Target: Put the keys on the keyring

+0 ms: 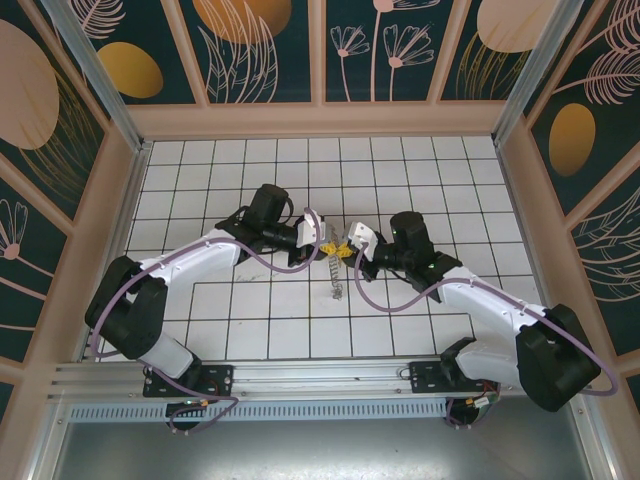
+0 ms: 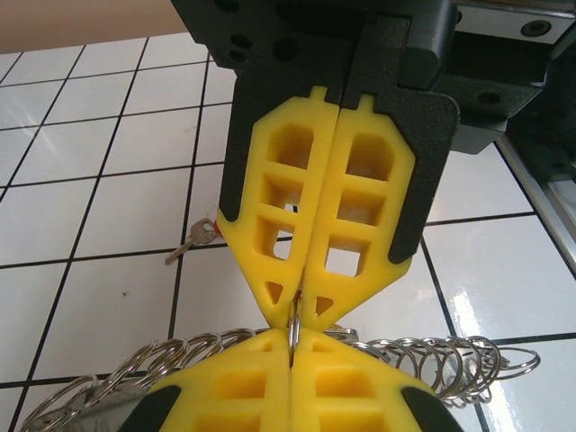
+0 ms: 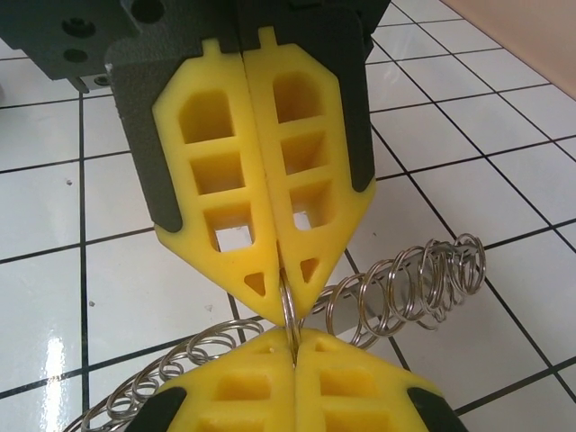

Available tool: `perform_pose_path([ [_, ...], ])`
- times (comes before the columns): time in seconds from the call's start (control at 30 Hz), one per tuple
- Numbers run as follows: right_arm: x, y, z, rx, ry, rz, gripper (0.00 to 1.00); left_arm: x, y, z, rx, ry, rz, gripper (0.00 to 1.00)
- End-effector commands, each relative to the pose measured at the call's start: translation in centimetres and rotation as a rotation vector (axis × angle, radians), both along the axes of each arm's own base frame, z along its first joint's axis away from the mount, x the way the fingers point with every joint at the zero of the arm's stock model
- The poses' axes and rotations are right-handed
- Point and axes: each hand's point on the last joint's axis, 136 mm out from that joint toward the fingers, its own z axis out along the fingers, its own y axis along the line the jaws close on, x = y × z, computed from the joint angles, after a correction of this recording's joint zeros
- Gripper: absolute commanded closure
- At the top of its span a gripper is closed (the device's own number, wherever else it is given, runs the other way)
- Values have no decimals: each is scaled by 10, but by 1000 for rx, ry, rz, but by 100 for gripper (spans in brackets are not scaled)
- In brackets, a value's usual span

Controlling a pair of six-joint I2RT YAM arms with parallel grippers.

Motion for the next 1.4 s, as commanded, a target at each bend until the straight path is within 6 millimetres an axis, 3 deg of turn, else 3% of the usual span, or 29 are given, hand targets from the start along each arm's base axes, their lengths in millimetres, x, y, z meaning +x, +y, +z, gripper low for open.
perform_pose_path([
  [0.0, 2, 1, 14, 32, -77, -4, 95, -7, -2, 6, -44, 12, -16, 100],
  [0.07, 2, -2, 6, 26, -77, -15, 89, -9, -3, 11, -94, 17, -11, 100],
  [0.3, -6, -10, -7, 100, -51, -8, 85, -12, -5, 28, -229, 44, -10, 100],
  [0.57, -10, -9, 3, 178, -61, -5, 85, -13, -5, 27, -266, 79, 3, 100],
  [0.8, 2, -33, 0, 92, -101, -127, 81, -5, -5, 30, -274, 46, 48, 100],
  [0.93, 2, -39, 9, 82, -127, -153, 79, -5, -4, 29, -272, 46, 55, 100],
  [1.13, -11, -21, 36, 175, -127, -38, 80, -7, -4, 30, -272, 51, 41, 100],
  [1.37, -6, -6, 34, 173, -121, 5, 85, -9, -3, 33, -273, 49, 37, 100],
])
